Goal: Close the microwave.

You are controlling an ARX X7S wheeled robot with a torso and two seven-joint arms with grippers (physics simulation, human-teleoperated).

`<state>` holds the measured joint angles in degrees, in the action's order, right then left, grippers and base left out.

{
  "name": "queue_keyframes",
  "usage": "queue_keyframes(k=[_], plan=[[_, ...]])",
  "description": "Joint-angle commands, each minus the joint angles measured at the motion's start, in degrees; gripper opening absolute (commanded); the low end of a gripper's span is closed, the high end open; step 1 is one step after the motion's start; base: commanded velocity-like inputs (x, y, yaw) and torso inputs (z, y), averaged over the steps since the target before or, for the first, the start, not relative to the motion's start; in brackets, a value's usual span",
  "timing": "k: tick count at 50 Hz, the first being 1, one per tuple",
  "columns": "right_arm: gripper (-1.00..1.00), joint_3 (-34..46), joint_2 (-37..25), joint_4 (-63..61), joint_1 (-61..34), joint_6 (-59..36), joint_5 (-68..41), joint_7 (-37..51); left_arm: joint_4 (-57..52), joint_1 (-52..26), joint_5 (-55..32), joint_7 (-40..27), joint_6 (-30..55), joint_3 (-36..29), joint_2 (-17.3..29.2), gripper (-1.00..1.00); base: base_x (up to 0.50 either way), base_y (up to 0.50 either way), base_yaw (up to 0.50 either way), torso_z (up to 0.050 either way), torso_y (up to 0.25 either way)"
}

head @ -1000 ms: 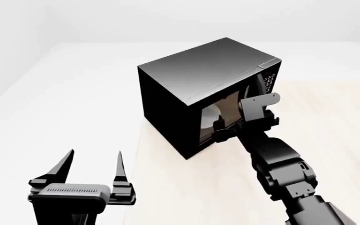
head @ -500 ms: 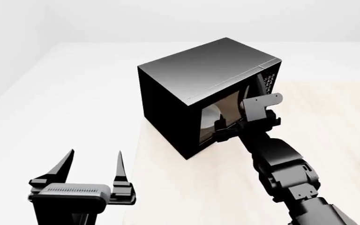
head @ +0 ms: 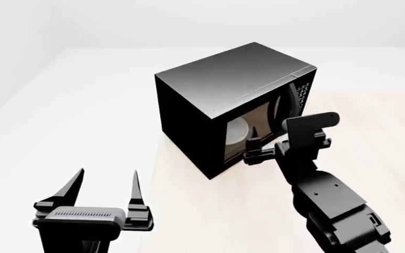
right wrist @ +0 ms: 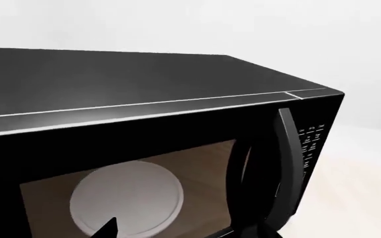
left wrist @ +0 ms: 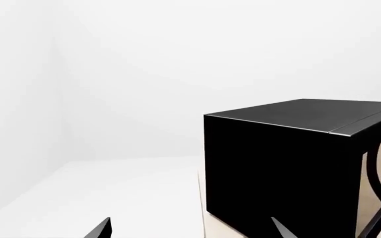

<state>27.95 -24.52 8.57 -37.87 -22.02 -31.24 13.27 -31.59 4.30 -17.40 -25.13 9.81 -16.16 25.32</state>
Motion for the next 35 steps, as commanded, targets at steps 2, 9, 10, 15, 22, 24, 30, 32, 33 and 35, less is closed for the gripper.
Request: queue_keyframes(k=[2, 9, 10, 15, 22, 24, 30, 32, 33, 35], plan=[[1.0, -2.58, -3.49, -13.1, 5.94, -1.25, -2.65, 4.31, 0.19, -0.22, -0.19, -0.06, 0.02, -0.04, 0.09, 1.0, 0.0, 0.0, 0.0, 0.0, 0.0], [1.0, -3.96, -4.68, -16.99, 8.05, -0.5, -3.33, 5.88, 0.28, -0.01, -0.06, -0.06, -0.3, -0.2, 0.16, 1.0, 0.0, 0.0, 0.0, 0.0, 0.0], [1.0, -4.17, -4.7, -17.27, 8.42, -0.19, -3.61, 5.8, -0.06, 0.05, -0.24, -0.17, -0.09, -0.07, 0.27, 1.0, 0.0, 0.0, 0.0, 0.0, 0.0], [1.0, -3.77, -4.57, -17.37, 10.67, 2.45, -1.94, 6.11, -0.84, 0.33, -0.48, -0.43, 0.13, 0.11, 0.48, 1.0, 0.0, 0.0, 0.0, 0.0, 0.0], [1.0, -4.11, -4.53, -18.5, 12.82, 4.5, -2.47, 5.63, -0.98, 0.56, -0.58, -0.63, -0.13, 0.35, 0.62, 1.0, 0.0, 0.0, 0.0, 0.0, 0.0], [1.0, -4.04, -4.66, -18.64, 13.32, 5.2, -2.09, 5.5, -1.25, 0.54, -0.62, -0.76, 0.1, 0.34, 0.66, 1.0, 0.0, 0.0, 0.0, 0.0, 0.0], [1.0, -3.9, -4.06, -16.26, 13.3, 7.36, -1.03, 4.64, -1.81, 0.8, -0.7, -1.08, 0.01, 0.65, 0.86, 1.0, 0.0, 0.0, 0.0, 0.0, 0.0], [1.0, -4.03, -4.0, -16.44, 13.13, 7.6, -1.12, 4.56, -1.84, 0.74, -0.66, -1.08, 0.12, 0.49, 0.84, 1.0, 0.0, 0.0, 0.0, 0.0, 0.0], [1.0, -4.22, -3.99, -16.56, 13.07, 7.69, -1.4, 4.47, -1.85, 0.73, -0.66, -1.1, 0.12, 0.48, 0.85, 1.0, 0.0, 0.0, 0.0, 0.0, 0.0], [1.0, -4.56, -3.54, -15.99, 13.58, 9.72, -0.95, 4.14, -1.97, 0.68, -0.81, -1.11, 0.18, 0.58, 0.93, 1.0, 0.0, 0.0, 0.0, 0.0, 0.0]])
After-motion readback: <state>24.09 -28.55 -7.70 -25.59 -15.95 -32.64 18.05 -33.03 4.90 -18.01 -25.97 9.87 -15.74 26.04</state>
